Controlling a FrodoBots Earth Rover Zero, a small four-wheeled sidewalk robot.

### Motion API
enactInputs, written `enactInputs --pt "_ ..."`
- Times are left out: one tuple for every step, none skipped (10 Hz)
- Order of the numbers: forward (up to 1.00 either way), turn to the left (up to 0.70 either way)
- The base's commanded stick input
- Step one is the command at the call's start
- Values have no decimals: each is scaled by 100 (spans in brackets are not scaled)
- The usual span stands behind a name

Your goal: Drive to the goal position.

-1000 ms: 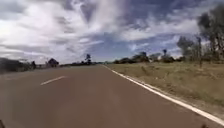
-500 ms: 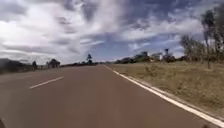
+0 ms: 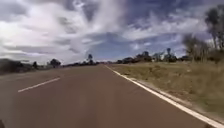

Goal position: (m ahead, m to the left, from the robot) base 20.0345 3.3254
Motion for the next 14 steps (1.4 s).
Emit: enactInputs --pt "100 0" --pt "100 0" --pt "100 0" --pt "100 0" --pt "100 0" --pt "100 0" --pt "100 0" --pt "100 0" --pt "100 0" --pt "100 0" --pt "100 0" --pt "100 0" --pt "100 0" --pt "100 0"
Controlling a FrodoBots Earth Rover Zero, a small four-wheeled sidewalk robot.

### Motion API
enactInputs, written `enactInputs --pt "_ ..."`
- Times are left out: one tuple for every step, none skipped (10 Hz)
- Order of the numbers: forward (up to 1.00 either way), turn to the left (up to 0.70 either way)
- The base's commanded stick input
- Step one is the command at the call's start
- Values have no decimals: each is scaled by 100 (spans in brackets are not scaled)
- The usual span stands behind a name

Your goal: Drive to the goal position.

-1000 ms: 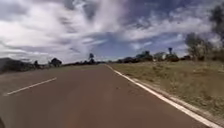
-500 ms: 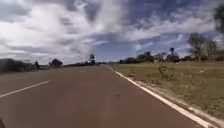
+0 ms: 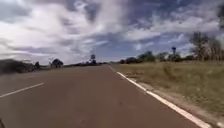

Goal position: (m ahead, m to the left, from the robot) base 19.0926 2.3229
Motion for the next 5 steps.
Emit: enactInputs --pt "100 0" --pt "100 0" --pt "100 0" --pt "100 0" --pt "100 0"
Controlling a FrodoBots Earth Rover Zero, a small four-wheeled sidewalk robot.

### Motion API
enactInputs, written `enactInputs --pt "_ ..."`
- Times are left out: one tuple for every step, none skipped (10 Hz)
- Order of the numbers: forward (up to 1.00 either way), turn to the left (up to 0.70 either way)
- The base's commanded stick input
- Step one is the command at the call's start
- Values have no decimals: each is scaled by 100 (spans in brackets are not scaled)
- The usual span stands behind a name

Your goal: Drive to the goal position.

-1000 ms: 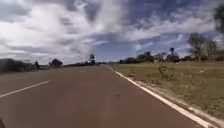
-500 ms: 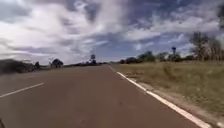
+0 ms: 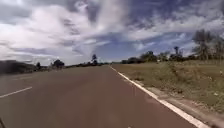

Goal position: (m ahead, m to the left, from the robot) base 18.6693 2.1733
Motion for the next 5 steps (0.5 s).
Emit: enactInputs --pt "100 0" --pt "100 0" --pt "100 0" --pt "100 0" --pt "100 0"
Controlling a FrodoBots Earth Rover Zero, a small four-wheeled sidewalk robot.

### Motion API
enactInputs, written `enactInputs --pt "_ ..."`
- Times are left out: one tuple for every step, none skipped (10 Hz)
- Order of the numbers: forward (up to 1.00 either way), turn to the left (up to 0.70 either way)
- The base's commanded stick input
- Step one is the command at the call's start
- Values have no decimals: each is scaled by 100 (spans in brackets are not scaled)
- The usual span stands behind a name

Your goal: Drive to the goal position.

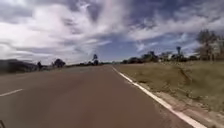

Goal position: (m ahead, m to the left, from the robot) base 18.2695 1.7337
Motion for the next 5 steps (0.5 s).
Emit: enactInputs --pt "100 0" --pt "100 0" --pt "100 0" --pt "100 0" --pt "100 0"
